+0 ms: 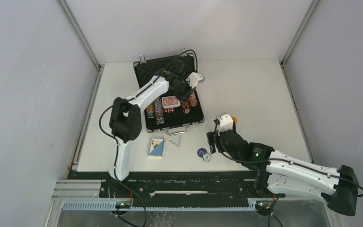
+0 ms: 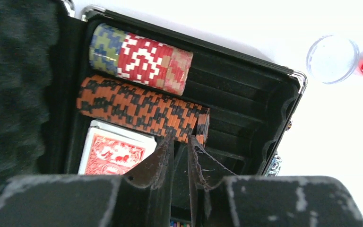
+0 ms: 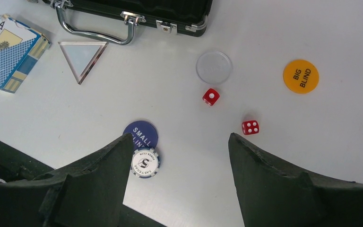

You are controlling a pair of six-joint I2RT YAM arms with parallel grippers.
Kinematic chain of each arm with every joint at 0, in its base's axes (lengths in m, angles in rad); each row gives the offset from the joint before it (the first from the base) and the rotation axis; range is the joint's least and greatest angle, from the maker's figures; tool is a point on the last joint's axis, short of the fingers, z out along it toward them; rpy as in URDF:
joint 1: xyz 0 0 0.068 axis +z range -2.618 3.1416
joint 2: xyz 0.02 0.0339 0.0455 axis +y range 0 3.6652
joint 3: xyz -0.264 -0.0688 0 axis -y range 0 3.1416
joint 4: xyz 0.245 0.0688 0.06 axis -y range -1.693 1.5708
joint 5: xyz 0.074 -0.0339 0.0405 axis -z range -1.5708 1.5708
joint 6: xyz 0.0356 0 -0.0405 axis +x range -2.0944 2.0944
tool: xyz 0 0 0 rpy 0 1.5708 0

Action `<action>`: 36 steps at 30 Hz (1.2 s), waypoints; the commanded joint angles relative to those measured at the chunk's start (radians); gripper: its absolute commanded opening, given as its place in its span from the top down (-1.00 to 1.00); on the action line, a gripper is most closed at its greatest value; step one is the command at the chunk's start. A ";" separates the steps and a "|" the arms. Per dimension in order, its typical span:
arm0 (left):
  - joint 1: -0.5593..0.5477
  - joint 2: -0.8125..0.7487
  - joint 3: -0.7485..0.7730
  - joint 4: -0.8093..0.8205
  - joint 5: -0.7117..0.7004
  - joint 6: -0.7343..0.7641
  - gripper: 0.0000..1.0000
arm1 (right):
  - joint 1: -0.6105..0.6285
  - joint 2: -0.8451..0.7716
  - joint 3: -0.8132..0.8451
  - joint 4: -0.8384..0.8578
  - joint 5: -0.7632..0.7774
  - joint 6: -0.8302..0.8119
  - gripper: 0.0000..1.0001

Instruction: Pack up texas hold em set

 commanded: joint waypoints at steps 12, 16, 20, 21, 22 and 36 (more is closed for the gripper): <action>-0.070 -0.367 -0.248 0.120 -0.249 -0.286 0.52 | 0.055 0.228 -0.025 0.160 -0.004 0.096 -0.68; -0.128 -0.476 -0.461 0.232 -0.383 -0.390 0.50 | 0.087 0.294 -0.025 0.182 -0.006 0.141 -0.77; -0.156 -0.609 -0.648 0.365 -0.525 -0.494 0.49 | 0.115 0.347 -0.026 0.178 0.003 0.182 -0.81; -0.156 -0.675 -0.698 0.421 -0.560 -0.525 0.46 | 0.121 0.354 -0.025 0.176 0.006 0.192 -0.81; -0.156 -0.731 -0.761 0.480 -0.608 -0.562 0.36 | 0.127 0.357 -0.026 0.174 0.011 0.199 -0.81; -0.143 -1.360 -1.394 0.985 -0.778 -0.906 -1.00 | 0.146 0.357 -0.091 0.194 0.003 0.260 -0.82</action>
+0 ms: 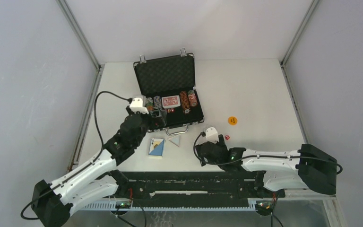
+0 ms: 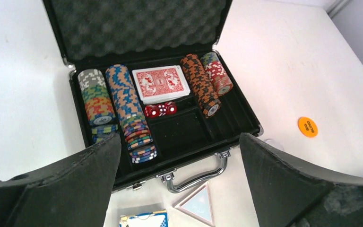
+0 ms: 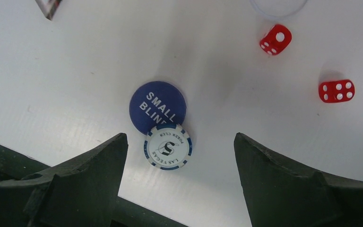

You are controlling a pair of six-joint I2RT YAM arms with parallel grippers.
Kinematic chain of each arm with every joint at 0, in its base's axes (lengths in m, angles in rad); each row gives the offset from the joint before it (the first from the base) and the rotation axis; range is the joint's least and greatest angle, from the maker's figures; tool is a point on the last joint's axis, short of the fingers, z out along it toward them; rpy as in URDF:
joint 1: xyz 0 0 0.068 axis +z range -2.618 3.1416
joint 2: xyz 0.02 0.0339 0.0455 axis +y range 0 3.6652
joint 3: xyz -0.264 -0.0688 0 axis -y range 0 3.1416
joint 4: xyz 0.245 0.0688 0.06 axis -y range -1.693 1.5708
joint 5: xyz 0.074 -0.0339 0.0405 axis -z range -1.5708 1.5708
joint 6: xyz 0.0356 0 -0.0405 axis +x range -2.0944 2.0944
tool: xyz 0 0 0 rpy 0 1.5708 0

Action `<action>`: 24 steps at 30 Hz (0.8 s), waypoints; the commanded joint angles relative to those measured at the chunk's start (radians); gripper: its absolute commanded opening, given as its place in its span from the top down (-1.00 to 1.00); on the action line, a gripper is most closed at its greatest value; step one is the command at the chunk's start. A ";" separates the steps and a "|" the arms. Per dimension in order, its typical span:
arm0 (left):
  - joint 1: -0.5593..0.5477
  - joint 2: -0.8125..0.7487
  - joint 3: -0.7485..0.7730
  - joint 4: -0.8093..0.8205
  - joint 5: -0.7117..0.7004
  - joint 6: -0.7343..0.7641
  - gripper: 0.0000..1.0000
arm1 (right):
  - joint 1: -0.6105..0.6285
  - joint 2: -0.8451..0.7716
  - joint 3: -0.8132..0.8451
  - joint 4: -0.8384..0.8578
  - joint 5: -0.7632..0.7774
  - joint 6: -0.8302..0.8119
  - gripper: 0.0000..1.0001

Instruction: Pack up texas hold em set

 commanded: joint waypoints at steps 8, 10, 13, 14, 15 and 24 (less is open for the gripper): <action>0.014 -0.061 -0.064 0.112 0.041 -0.082 -1.00 | 0.032 0.006 -0.062 0.068 0.003 0.102 -0.60; 0.016 -0.057 -0.068 0.108 0.050 -0.058 -1.00 | 0.036 0.016 -0.061 0.073 0.005 0.110 -0.60; 0.015 -0.063 -0.070 0.085 0.034 -0.044 -1.00 | 0.038 0.030 -0.061 0.084 0.008 0.112 -0.58; 0.015 -0.066 -0.066 0.075 0.027 -0.045 -1.00 | 0.038 0.037 -0.061 0.089 0.010 0.111 -0.57; 0.016 -0.069 -0.065 0.066 0.023 -0.049 -1.00 | 0.038 0.042 -0.061 0.094 0.010 0.110 -0.57; 0.015 -0.046 -0.066 0.055 0.073 -0.059 -1.00 | 0.041 0.087 -0.047 0.093 0.032 0.135 -0.36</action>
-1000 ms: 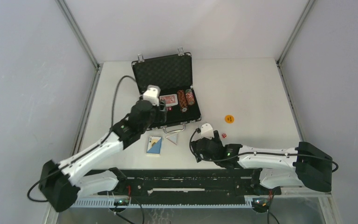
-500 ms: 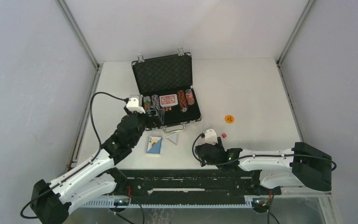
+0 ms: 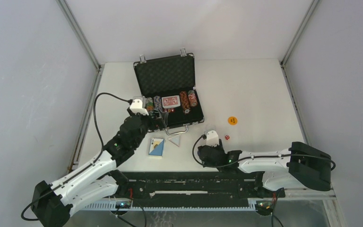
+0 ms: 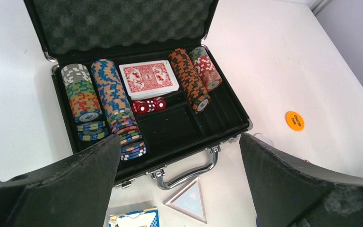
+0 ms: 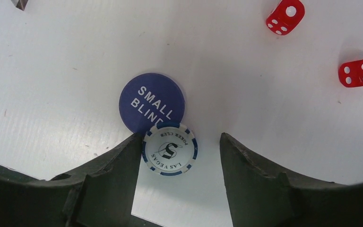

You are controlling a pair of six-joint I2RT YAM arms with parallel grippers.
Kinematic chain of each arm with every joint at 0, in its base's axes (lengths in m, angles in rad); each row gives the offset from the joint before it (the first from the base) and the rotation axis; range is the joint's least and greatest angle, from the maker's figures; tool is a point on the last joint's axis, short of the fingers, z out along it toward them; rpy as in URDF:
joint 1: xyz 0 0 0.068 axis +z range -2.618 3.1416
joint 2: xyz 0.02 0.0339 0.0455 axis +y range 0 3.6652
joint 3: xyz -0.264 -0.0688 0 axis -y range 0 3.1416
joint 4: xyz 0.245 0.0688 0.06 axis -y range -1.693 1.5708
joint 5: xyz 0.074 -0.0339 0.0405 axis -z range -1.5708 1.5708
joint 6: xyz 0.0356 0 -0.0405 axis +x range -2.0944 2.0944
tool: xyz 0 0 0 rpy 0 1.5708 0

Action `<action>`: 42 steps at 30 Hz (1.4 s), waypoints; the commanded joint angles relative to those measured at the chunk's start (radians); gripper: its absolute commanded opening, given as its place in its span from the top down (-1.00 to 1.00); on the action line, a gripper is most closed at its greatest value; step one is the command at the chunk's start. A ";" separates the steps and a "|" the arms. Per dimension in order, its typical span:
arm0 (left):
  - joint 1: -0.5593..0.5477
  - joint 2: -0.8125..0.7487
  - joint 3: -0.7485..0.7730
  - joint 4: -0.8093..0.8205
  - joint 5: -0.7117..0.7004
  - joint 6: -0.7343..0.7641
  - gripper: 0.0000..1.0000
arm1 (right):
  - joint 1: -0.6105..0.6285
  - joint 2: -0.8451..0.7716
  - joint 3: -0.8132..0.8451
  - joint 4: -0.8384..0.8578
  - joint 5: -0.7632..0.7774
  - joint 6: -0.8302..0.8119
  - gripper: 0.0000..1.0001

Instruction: Pack up texas hold em set

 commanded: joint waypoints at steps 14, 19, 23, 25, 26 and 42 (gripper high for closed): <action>0.005 0.003 0.006 0.004 0.064 -0.001 -1.00 | 0.023 0.011 0.016 0.002 0.006 0.060 0.08; 0.005 0.028 0.014 -0.008 0.069 -0.005 -1.00 | 0.023 -0.002 0.024 -0.005 0.017 0.050 0.19; 0.005 0.037 0.023 -0.013 0.080 -0.009 -1.00 | 0.023 -0.015 0.047 -0.023 0.039 0.034 0.20; 0.005 0.038 0.024 -0.014 0.083 -0.012 -1.00 | 0.022 -0.021 0.061 -0.031 0.047 0.018 0.20; 0.004 0.041 0.025 -0.015 0.085 -0.014 -1.00 | 0.021 -0.025 0.068 -0.034 0.049 0.010 0.20; 0.016 0.298 0.149 -0.013 0.566 -0.177 -0.98 | -0.013 -0.160 0.105 -0.047 0.066 -0.170 0.19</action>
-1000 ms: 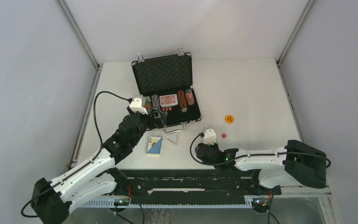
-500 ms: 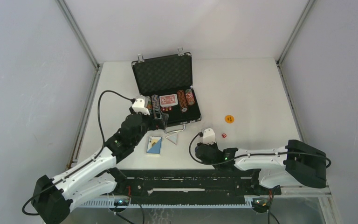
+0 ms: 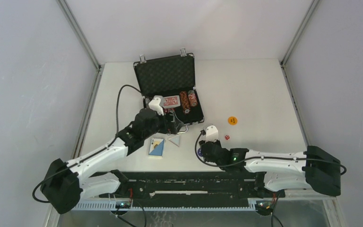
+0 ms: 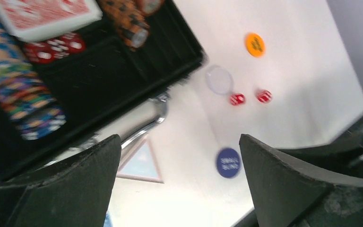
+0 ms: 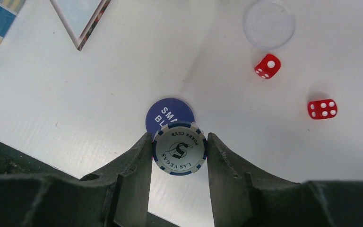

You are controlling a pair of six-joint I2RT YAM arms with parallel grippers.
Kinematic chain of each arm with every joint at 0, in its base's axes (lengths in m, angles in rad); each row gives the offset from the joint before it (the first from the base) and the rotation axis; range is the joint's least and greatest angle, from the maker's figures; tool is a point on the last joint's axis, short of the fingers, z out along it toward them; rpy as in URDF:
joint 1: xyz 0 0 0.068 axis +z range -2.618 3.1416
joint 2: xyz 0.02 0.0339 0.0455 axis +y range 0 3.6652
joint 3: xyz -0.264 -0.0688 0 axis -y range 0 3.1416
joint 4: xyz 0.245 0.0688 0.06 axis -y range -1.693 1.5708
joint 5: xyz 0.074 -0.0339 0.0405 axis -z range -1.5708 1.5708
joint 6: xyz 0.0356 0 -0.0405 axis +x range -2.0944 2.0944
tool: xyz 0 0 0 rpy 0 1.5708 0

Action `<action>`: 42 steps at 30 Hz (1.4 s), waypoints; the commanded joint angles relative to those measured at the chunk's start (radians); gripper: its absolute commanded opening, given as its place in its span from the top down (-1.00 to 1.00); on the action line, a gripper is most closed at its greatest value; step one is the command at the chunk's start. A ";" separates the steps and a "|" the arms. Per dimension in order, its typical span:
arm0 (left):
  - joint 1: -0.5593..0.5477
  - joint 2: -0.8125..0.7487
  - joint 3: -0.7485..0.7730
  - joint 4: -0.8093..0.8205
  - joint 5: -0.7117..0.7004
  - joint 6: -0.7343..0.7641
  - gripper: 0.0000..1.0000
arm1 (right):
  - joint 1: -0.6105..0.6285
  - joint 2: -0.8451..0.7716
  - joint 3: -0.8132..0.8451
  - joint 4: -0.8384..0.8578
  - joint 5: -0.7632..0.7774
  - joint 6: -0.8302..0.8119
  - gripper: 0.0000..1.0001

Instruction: Pack up texas hold em set

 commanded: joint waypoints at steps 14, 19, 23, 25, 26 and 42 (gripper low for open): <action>0.015 0.402 0.229 0.131 0.605 -0.213 -0.88 | -0.002 -0.131 0.037 0.009 0.022 -0.179 0.16; 0.012 0.477 0.257 0.143 0.646 -0.219 -0.88 | 0.014 -0.132 0.038 0.020 0.031 -0.192 0.15; 0.012 0.518 0.256 0.163 0.687 -0.232 -0.86 | 0.024 -0.135 0.050 0.017 0.046 -0.205 0.12; 0.011 0.532 0.246 0.191 0.707 -0.252 -0.85 | 0.025 -0.138 0.059 0.016 0.048 -0.214 0.11; 0.011 0.539 0.240 0.209 0.725 -0.260 -0.84 | 0.025 -0.138 0.060 0.018 0.047 -0.219 0.11; -0.022 0.607 0.220 0.286 0.838 -0.279 -0.57 | 0.025 -0.092 0.104 0.050 0.044 -0.264 0.11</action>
